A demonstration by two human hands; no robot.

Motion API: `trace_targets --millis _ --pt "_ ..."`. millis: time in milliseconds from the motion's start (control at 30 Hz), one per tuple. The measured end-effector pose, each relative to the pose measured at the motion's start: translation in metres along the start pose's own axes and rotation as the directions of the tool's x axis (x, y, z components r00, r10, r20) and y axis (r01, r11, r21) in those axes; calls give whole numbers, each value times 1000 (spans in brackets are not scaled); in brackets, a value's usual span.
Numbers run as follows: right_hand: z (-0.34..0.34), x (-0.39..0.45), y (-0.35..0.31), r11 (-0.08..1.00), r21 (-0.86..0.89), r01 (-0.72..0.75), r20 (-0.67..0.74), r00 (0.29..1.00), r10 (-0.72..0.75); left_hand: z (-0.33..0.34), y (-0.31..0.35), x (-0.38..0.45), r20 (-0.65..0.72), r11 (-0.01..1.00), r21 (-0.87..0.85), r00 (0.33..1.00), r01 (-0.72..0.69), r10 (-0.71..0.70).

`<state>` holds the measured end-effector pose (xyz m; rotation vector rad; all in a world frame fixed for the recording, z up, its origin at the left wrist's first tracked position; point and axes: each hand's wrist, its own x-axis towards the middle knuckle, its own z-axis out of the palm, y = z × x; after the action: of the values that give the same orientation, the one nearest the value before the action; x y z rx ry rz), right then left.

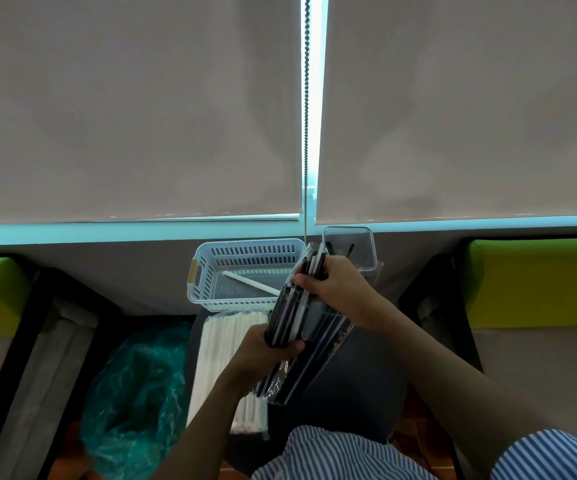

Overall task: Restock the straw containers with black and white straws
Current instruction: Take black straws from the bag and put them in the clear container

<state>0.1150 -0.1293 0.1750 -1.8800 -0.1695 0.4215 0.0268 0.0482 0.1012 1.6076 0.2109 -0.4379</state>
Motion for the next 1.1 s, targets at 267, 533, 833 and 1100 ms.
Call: trace_targets --millis 267,533,833,1100 --pt "-7 -1 -18 988 -104 116 -171 976 -133 0 -1 -3 -46 1000 -6 999 9 -9" --pt "-27 3 -44 988 110 106 -296 953 -69 -5 -5 -5 -111 1000 -24 994 12 -15" --pt "-61 8 -83 970 154 190 -411 905 -112 -6 -11 -8 -118 1000 5 993 17 -16" --pt "-102 34 -102 961 -77 265 -611 749 -255 -10 -16 -6 -139 998 39 990 42 -36"
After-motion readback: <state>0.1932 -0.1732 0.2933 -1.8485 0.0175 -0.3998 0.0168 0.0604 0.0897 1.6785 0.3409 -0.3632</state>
